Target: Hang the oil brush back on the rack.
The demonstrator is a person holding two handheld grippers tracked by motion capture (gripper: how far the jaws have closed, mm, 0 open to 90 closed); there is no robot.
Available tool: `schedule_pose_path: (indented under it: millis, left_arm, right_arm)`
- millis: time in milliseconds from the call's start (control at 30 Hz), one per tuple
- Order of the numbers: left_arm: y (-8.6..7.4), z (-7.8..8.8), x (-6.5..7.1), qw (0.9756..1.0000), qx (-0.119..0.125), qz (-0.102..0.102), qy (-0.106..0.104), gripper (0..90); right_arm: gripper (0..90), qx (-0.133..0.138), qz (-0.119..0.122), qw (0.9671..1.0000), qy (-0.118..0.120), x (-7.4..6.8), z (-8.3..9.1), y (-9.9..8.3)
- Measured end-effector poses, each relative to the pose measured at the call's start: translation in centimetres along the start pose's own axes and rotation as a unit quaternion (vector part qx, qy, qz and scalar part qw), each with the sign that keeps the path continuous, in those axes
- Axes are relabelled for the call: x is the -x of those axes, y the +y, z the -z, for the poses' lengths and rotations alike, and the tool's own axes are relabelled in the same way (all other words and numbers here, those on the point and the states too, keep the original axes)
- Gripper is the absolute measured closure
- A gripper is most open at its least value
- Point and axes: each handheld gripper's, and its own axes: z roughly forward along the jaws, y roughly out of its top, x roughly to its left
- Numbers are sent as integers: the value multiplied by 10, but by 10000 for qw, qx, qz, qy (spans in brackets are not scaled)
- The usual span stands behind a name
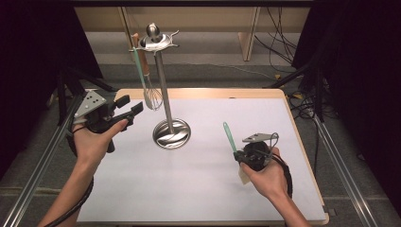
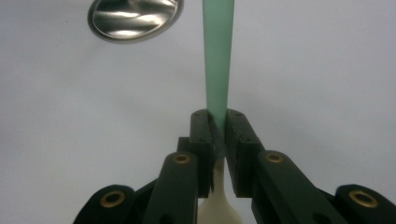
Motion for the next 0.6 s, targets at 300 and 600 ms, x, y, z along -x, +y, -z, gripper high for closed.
schedule_pose_path:
  millis: [300,600]
  left_arm:
    - [-1,-1,4,10000,-24,-41,-32,415]
    - [-3,-4,10,9999,-52,-81,-94,415]
  right_arm:
    - [828,677,111,9976,41,-4,4,6]
    - [828,1050,-49,9944,144,-10,10,11]
